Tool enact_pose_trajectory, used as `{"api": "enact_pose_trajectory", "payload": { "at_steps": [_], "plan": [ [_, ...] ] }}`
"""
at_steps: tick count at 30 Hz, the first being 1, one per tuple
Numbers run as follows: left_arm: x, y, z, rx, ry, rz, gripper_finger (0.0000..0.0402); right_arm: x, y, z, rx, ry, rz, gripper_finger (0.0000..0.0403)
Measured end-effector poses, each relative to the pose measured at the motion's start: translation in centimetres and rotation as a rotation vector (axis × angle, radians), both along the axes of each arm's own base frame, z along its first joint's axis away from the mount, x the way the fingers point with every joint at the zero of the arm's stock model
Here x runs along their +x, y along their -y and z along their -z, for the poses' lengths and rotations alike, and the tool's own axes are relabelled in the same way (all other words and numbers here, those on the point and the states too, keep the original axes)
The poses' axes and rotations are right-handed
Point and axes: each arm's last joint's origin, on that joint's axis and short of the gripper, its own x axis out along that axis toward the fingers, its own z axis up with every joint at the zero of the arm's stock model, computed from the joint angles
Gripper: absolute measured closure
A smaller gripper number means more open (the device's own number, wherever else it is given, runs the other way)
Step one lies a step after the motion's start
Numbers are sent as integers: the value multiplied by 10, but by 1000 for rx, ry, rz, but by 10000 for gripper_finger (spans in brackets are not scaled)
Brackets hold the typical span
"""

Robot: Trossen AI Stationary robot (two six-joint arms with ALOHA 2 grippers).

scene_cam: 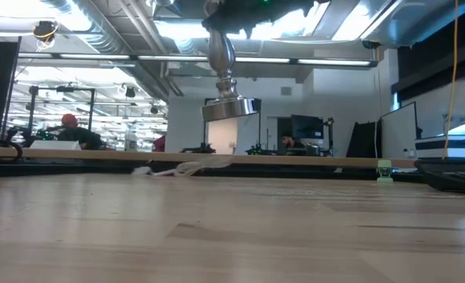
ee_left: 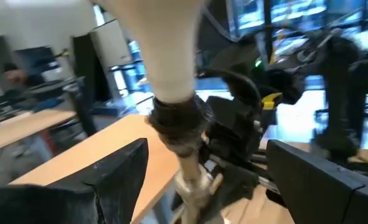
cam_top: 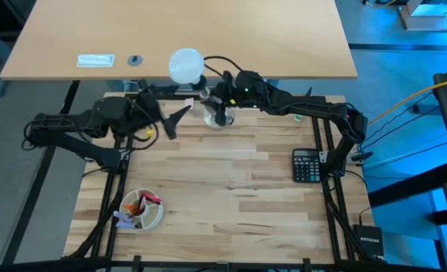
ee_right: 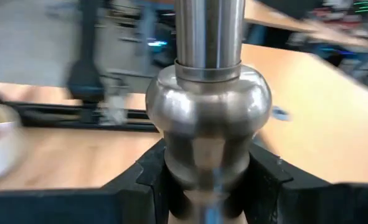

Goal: Screw lightbulb
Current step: Insert the white lightbulb on the silver lamp

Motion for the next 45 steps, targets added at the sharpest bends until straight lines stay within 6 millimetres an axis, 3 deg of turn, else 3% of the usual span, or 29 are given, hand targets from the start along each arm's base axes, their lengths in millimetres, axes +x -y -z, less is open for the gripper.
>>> {"api": "enact_pose_trajectory", "payload": {
  "at_steps": [4,9,16,27,39,45],
  "plan": [
    [21,-3,2,9,54,-126,86,1,2,-4,-44,34,78,264],
    [47,-1,0,71,136,-162,86,0,3,-4,-51,36,129,264],
    [70,-3,-2,132,258,-248,86,0,4,-5,-57,43,155,264],
    [67,-9,-9,132,343,-374,86,0,5,-5,-85,38,167,264],
    [68,-16,-10,128,386,-326,88,0,5,-5,-86,34,168,264],
    [68,-19,-10,147,369,-335,151,0,5,-4,-85,31,168,264]
  ]
}}
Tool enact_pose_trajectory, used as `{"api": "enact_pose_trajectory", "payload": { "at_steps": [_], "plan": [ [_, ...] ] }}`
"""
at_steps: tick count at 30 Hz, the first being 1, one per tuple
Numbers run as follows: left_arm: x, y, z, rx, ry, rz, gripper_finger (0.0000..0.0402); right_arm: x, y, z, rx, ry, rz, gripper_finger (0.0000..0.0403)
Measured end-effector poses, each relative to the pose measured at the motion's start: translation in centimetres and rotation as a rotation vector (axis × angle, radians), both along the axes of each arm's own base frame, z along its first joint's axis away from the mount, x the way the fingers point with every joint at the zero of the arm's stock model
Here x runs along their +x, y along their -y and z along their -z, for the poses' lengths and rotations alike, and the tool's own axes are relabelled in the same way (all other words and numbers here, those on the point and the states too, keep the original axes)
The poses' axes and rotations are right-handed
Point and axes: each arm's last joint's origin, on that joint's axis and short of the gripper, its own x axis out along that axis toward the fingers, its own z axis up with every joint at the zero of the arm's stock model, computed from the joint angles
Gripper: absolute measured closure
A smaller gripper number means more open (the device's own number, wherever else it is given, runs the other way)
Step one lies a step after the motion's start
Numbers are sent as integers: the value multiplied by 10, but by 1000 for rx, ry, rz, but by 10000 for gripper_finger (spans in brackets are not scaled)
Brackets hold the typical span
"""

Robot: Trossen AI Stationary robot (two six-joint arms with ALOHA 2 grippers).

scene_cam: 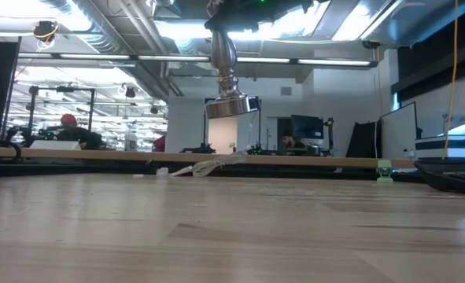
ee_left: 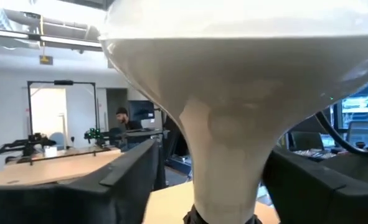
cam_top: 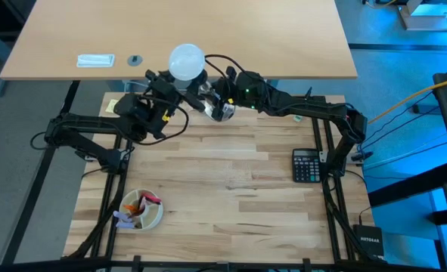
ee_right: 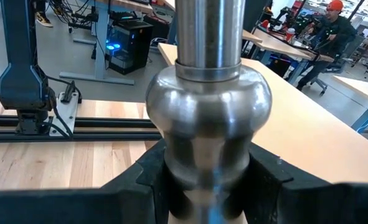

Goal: Screw lightbulb
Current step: Insert the white lightbulb on the silver lamp

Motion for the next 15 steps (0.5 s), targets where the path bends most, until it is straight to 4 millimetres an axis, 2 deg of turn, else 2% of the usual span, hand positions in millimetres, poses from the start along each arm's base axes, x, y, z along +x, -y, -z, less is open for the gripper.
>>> {"api": "enact_pose_trajectory", "payload": {
  "at_steps": [6,15],
  "plan": [
    [1,0,1,27,-45,-10,256,0,0,0,0,-2,0,264],
    [4,1,4,39,-95,31,263,1,-1,2,1,-12,-30,264]
  ]
}}
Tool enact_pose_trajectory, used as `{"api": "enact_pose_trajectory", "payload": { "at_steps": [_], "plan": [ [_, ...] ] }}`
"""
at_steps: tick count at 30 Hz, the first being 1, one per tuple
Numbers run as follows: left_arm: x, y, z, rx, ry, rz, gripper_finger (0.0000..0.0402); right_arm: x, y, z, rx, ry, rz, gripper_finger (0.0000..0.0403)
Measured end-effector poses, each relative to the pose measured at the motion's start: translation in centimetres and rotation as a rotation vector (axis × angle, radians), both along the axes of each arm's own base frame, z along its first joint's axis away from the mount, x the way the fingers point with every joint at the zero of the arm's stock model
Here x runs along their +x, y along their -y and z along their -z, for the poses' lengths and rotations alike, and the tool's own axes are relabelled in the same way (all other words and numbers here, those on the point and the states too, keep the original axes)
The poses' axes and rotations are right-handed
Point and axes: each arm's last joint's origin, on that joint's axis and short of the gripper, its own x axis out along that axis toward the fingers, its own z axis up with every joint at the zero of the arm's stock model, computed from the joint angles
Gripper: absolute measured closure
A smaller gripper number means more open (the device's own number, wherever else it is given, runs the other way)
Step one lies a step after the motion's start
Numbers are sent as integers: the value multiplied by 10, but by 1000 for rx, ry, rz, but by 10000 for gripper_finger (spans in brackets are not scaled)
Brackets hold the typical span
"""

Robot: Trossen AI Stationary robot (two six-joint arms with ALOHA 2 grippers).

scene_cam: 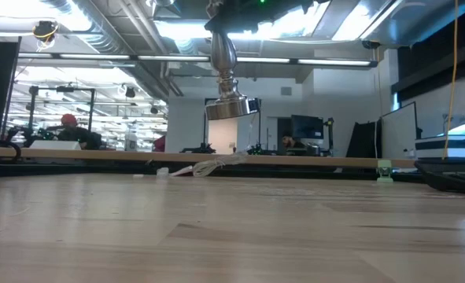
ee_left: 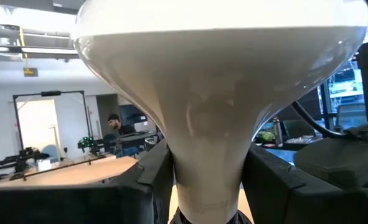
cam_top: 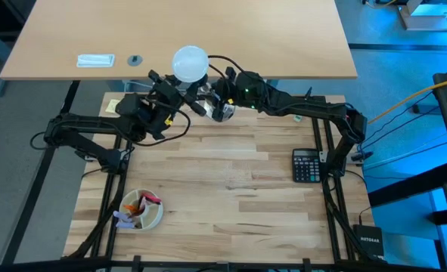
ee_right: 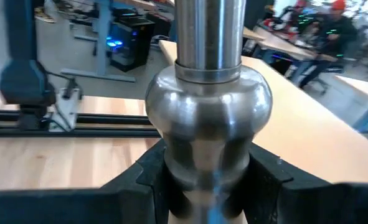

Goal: Screw lightbulb
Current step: Insert the white lightbulb on the silver lamp

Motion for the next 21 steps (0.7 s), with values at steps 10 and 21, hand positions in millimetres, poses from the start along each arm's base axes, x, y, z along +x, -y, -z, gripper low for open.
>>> {"api": "enact_pose_trajectory", "payload": {
  "at_steps": [10,21],
  "plan": [
    [-17,2,0,-65,-71,267,263,-4,-15,-2,62,-34,-218,264],
    [-17,12,6,-99,-137,776,263,-7,-53,-1,273,-66,-813,264]
  ]
}}
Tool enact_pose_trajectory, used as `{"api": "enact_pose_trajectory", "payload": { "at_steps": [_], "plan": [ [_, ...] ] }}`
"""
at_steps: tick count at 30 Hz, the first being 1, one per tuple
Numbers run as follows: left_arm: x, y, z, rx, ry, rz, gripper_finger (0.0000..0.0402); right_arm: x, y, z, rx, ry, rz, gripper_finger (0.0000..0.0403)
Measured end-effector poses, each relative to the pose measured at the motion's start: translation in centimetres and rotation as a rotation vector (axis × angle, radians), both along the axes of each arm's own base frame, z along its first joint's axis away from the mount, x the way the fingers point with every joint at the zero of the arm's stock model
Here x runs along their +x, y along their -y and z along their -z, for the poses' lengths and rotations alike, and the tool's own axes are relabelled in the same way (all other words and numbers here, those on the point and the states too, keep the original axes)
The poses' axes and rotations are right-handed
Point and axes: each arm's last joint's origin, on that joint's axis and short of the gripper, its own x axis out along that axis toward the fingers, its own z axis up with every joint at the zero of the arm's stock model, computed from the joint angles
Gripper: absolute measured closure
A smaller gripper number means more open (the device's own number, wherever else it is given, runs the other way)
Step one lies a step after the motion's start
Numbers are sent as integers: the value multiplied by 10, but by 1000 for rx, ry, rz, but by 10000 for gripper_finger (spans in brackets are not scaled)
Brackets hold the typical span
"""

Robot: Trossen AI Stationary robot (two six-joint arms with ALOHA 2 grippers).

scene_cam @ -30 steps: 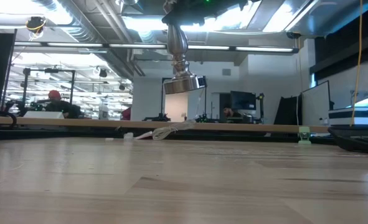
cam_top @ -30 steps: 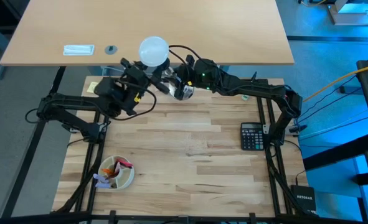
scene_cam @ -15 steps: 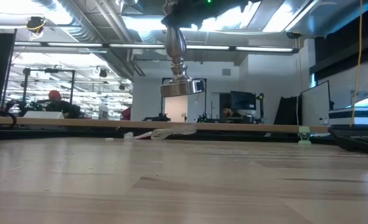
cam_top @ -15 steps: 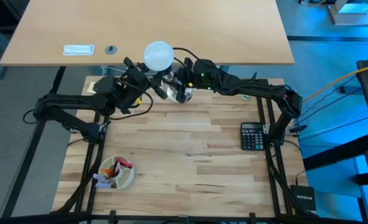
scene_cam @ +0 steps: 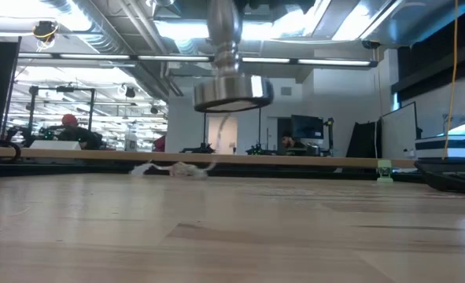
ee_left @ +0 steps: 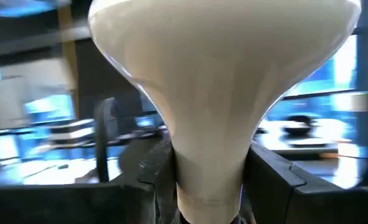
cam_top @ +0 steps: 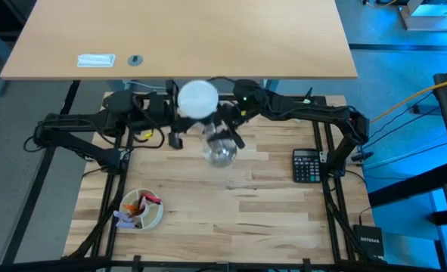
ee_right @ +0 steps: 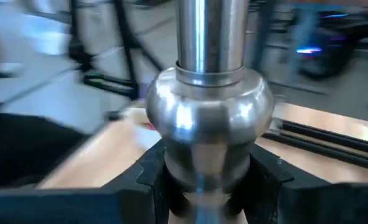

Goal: Screw lightbulb
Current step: Insert the white lightbulb on the silver lamp

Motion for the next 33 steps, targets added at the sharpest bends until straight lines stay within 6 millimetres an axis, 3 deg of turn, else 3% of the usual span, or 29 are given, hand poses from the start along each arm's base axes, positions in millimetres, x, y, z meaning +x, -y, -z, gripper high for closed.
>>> {"api": "enact_pose_trajectory", "payload": {
  "at_steps": [11,19,21,27,33],
  "plan": [
    [3,10,3,59,-8,351,263,2,-44,4,87,-41,-320,264],
    [6,10,3,46,14,379,263,6,-44,6,5,-23,-181,264],
    [6,10,3,45,20,373,242,7,-44,6,-13,-23,-136,264],
    [5,8,2,37,32,325,129,7,-42,4,-41,-32,-32,264],
    [2,7,0,49,33,257,98,8,-36,5,-54,-55,65,264]
  ]
}}
